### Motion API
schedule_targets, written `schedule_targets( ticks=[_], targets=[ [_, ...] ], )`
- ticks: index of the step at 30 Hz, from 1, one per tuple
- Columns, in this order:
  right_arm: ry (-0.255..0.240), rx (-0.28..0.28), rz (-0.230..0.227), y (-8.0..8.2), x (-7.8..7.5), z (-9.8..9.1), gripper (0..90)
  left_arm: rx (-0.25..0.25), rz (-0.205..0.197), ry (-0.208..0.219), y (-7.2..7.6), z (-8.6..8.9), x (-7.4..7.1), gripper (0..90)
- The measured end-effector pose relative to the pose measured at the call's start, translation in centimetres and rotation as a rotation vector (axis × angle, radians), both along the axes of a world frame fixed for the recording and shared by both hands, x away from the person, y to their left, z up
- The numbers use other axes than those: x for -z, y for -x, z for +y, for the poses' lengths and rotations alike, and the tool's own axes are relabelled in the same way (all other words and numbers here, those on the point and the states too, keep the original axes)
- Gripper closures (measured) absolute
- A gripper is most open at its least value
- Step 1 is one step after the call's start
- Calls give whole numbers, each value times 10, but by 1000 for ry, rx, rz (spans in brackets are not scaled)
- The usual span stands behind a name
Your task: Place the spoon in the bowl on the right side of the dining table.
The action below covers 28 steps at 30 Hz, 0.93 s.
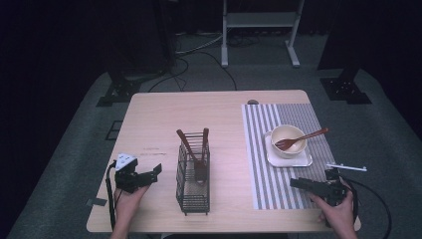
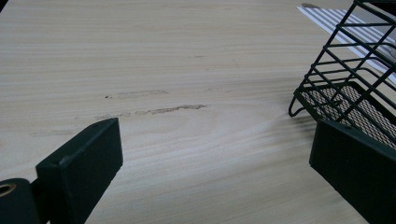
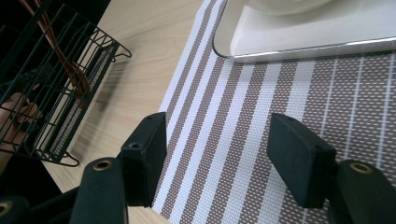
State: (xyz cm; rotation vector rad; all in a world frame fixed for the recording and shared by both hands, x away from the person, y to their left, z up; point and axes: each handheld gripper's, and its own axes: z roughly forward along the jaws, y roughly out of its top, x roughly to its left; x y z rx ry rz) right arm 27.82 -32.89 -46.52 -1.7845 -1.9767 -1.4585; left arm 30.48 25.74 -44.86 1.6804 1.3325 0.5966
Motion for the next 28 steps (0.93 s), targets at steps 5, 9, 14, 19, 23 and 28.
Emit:
schedule_targets(
  ticks=[5, 9, 14, 19, 23, 28],
  targets=[
    [4, -8, -2, 2, 0, 4, 367, 1, -1, -1, 0, 0, 0, 18],
    [-1, -16, -2, 2, 0, 7, 365, 0, 0, 1, 0, 0, 0, 18],
    [4, -31, -4, 4, 2, 13, 363, 1, 0, 0, 0, 0, 0, 18],
    [-1, -46, -6, 6, 3, 18, 363, 0, 1, 2, 0, 0, 0, 18],
    [-8, -56, -9, 8, 5, 22, 363, 0, 1, 3, 0, 1, 0, 18],
    [-30, -30, -46, 17, 10, 26, 363, -2, -3, 8, -1, 0, 0, 18]
  ],
)
